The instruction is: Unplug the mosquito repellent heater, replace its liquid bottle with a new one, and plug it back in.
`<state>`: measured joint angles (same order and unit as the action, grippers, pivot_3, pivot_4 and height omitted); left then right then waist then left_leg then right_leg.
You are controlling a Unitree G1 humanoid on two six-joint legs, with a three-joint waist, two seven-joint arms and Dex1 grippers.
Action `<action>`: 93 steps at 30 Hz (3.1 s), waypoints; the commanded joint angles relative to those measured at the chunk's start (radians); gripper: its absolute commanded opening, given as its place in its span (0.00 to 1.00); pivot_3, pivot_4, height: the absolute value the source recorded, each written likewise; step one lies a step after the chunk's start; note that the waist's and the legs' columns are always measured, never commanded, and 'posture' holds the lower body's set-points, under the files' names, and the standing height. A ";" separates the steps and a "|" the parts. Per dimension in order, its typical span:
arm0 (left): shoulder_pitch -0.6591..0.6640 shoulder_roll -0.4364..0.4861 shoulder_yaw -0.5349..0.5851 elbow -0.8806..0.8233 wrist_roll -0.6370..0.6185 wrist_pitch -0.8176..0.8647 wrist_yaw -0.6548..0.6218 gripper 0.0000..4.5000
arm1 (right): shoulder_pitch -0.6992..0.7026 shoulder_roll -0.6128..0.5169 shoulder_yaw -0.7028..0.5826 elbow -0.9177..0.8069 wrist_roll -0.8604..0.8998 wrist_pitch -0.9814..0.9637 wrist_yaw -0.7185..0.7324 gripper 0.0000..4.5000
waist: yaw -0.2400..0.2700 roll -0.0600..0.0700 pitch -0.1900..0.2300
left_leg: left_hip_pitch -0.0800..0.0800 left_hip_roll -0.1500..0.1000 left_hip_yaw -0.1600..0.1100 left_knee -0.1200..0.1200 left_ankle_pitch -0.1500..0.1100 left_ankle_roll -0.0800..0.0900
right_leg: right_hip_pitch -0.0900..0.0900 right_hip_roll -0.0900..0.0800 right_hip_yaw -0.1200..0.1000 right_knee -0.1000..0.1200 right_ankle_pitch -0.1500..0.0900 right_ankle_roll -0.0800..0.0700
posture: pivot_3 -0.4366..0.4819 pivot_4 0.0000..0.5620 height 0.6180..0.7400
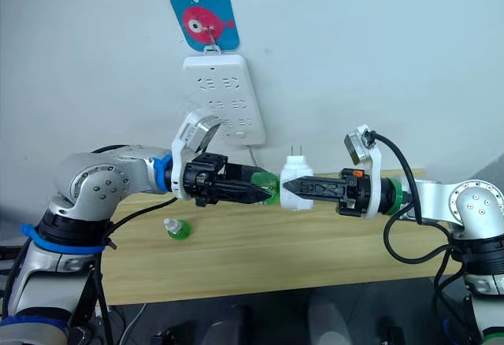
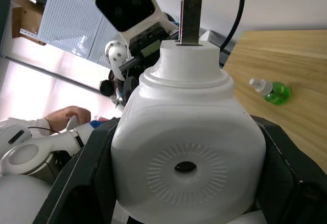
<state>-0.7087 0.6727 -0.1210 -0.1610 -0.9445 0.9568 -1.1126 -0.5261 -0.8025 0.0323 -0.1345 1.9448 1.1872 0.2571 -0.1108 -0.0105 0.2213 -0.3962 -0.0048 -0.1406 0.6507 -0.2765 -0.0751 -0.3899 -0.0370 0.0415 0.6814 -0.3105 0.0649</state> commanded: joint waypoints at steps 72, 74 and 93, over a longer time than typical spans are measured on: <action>0.373 -0.125 0.045 0.005 0.667 -1.344 0.009 0.92 | 0.026 -0.052 -0.010 -0.063 0.024 0.003 0.021 0.67 | 0.043 0.002 0.016 | -0.004 -0.001 0.003 0.009 -0.002 0.004 | 0.000 -0.001 0.003 0.000 0.004 0.001 | 0.37 0.40 0.95; 0.372 -0.128 0.038 0.003 0.638 -1.373 -0.009 0.92 | 0.024 -0.051 -0.008 -0.062 0.024 0.003 0.021 0.67 | 0.044 0.002 0.016 | -0.003 -0.001 0.003 0.009 -0.002 0.004 | 0.000 -0.001 0.003 0.000 0.004 0.001 | 0.37 0.40 0.95; 0.327 -0.165 -0.012 0.037 0.579 -1.425 -0.091 0.83 | 0.012 -0.053 -0.005 -0.057 0.025 0.006 0.017 0.67 | 0.027 0.002 0.016 | -0.003 -0.001 0.002 0.010 -0.003 0.005 | 0.000 -0.001 0.002 0.000 0.004 0.001 | 0.35 0.39 0.95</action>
<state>-0.3744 0.5127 -0.1320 -0.1063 -0.3516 -0.4526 -1.2100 -0.5033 -0.8498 0.0418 -0.1716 1.9447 1.1952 0.2609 -0.0839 -0.0083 0.2368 -0.3995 -0.0054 -0.1381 0.6604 -0.2797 -0.0696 -0.3895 -0.0379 0.0437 0.6816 -0.3068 0.0660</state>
